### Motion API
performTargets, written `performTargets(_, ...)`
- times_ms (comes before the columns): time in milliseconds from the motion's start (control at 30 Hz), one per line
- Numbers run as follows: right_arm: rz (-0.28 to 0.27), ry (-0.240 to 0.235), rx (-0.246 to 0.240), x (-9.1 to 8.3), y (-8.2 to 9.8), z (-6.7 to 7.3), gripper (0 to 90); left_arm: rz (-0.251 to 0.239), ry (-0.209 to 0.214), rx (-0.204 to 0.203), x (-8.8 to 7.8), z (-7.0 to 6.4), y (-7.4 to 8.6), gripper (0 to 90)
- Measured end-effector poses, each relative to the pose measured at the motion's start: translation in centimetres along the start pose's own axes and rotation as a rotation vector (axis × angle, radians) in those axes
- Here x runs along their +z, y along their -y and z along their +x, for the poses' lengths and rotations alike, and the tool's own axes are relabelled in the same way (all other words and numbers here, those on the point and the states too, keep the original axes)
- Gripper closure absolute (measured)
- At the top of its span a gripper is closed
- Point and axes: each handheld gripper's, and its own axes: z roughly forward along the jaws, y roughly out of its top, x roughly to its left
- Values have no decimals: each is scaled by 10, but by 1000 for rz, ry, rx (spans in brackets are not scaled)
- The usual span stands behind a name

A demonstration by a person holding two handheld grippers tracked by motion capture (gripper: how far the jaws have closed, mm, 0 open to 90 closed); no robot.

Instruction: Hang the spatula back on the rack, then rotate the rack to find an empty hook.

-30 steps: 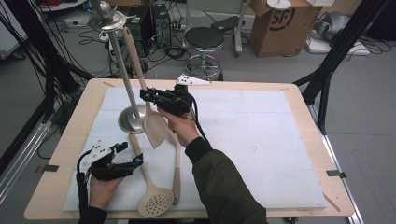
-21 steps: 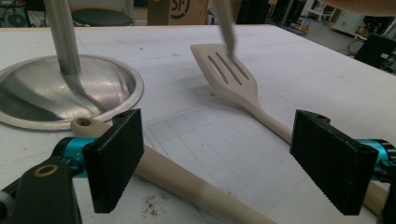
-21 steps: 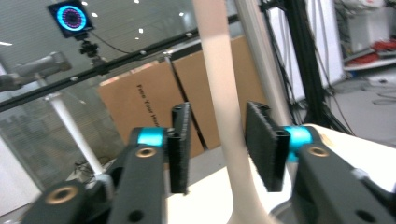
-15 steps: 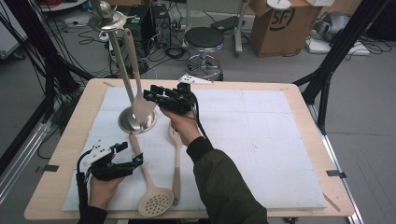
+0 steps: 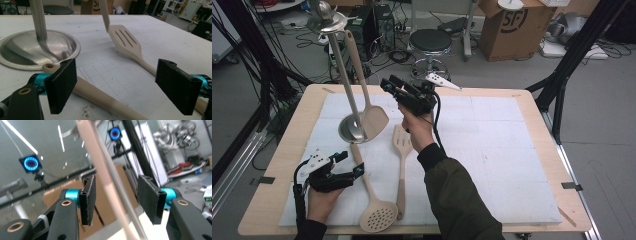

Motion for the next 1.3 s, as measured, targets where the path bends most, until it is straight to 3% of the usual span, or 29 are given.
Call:
performTargets(267,-80,-14,-17,11,-26,13,485,3,6,9,0,-2,-1,182)
performTargets(567,-94,-19,-53,20,-39,22,488,-1,6,6,-1,-1,-1,182)
performTargets(733,-109,-28,-46,26,-47,24,488,-6,4,-1,-1,-1,-1,182)
performTargets(967,-107,-50,-74,33,-49,38,491,-6,1,-2,0,0,-1,182)
performTargets(1300,-122,-54,-55,50,-54,42,530,-7,-2,-4,-5,1,0,182)
